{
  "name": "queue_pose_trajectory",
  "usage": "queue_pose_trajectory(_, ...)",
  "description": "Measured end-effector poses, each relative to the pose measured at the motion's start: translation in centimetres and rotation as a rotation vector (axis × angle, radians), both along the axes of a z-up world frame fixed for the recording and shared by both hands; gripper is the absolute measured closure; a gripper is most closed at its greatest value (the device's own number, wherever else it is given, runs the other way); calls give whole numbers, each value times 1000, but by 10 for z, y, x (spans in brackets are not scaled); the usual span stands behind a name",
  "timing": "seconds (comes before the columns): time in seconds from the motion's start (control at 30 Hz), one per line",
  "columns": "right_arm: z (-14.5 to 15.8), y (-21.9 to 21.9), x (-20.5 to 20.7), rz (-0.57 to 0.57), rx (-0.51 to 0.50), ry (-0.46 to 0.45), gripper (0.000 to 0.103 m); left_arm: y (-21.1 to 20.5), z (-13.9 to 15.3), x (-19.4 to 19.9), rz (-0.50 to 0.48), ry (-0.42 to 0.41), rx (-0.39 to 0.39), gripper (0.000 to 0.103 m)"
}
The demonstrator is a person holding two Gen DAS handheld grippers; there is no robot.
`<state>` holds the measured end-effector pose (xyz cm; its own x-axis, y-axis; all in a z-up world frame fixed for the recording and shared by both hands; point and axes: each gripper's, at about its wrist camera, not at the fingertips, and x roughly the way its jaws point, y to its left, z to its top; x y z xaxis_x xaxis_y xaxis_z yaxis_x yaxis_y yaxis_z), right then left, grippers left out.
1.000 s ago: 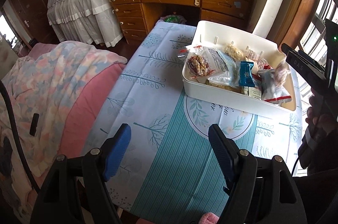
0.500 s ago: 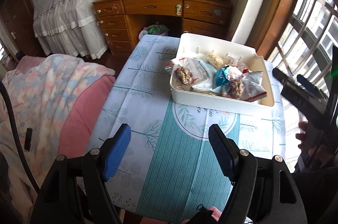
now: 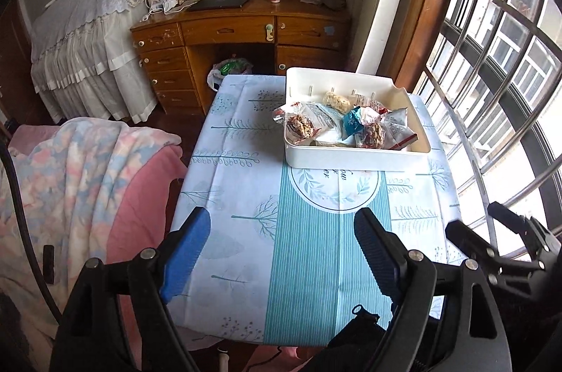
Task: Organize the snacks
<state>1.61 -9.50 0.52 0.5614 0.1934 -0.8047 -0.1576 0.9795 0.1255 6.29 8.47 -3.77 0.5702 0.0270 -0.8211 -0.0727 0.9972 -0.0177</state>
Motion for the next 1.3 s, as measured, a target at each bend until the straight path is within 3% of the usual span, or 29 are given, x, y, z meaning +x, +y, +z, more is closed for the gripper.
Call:
queue_pose_trajectory(0.1,8,13,-20,-18,49,42,7,6,9,-7,-5,-18,10,19)
queue_pose_trajectory(0.23,16,26,-41,-68,40,67,6,8,18,-20,-9,-59,23,14)
queue_pose_trajectory(0.5,25,36,-70,-139,8,4,6,3,22,-38,-29,-99,68,11)
queue_pose_trajectory(0.6,29,39,-74,-149,3,-18,4,2,25,-42,-22,-120,79,1)
queue_pose_trajectory(0.67,32,41,-77,-149,-4,-36,0,0,26,-44,-28,-127,82,1)
queue_pose_trajectory(1.3,37,41,-82,-170,-17,-49,0,-3,26,-50,-47,-118,95,1)
